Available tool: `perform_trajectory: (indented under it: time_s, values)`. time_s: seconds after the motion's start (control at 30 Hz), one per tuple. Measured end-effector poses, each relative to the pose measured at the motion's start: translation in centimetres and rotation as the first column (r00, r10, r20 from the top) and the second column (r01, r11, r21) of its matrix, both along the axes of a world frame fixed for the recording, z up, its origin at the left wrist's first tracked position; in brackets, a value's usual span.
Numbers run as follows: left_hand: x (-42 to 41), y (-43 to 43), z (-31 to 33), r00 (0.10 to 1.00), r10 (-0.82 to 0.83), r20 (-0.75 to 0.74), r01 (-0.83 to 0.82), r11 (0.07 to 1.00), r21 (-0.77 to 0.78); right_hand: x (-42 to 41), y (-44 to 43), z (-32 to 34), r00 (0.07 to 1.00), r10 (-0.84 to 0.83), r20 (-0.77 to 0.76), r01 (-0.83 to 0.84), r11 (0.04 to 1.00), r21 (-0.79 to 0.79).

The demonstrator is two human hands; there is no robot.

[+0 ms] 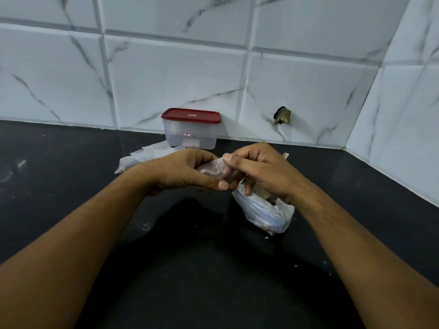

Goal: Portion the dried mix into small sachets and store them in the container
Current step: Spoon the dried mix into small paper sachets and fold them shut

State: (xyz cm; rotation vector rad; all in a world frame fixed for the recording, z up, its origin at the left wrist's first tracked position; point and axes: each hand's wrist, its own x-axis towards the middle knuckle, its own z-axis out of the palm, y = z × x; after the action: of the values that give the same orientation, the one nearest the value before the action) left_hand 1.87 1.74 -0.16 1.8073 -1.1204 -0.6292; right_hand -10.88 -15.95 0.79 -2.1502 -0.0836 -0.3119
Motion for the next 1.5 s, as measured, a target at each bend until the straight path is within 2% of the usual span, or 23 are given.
perform_trajectory:
  time_s: [0.13,0.33,0.5,0.67,0.8,1.17,1.23,1.33,1.5]
  values:
    - [-0.3,0.0,0.1,0.999,-0.017,-0.040,0.017,1.000,0.003,-0.1,0.3,0.1,1.000,0.004,0.024,-0.005,0.999,0.036]
    - [-0.3,-0.1,0.2,0.996,0.061,-0.062,-0.065,0.996,-0.061,0.2,0.4,-0.1,1.000,0.009,0.022,-0.010,0.998,0.056]
    - [-0.3,0.0,0.4,0.995,0.041,-0.093,-0.048,0.996,-0.072,0.2,0.5,-0.1,0.998,0.023,0.055,-0.028,0.997,0.076]
    - [-0.2,0.1,0.2,0.987,0.016,-0.160,-0.026,0.998,-0.058,0.2,0.4,-0.4,0.997,0.044,0.061,-0.045,0.999,0.020]
    - [-0.2,0.0,0.1,0.991,0.012,-0.135,-0.020,0.998,-0.057,0.2,0.3,-0.3,0.997,0.031,0.069,-0.030,0.999,-0.015]
    - [0.0,-0.2,-0.3,0.999,0.026,-0.041,-0.029,0.998,-0.052,0.3,0.0,0.0,0.990,0.031,0.135,-0.035,0.999,0.031]
    - [0.3,-0.2,-0.4,0.997,0.071,-0.031,-0.073,0.994,-0.076,0.3,-0.5,0.3,0.984,-0.024,0.174,0.013,0.998,0.065]
    - [0.6,-0.1,-0.6,0.992,0.122,-0.037,-0.125,0.987,-0.098,0.5,-2.3,0.7,0.938,-0.205,0.278,0.179,0.977,0.115]
    - [-0.1,-0.7,-1.1,0.996,0.064,-0.061,-0.070,0.992,-0.102,0.6,-5.8,-0.2,0.811,-0.476,0.341,0.484,0.873,0.069]
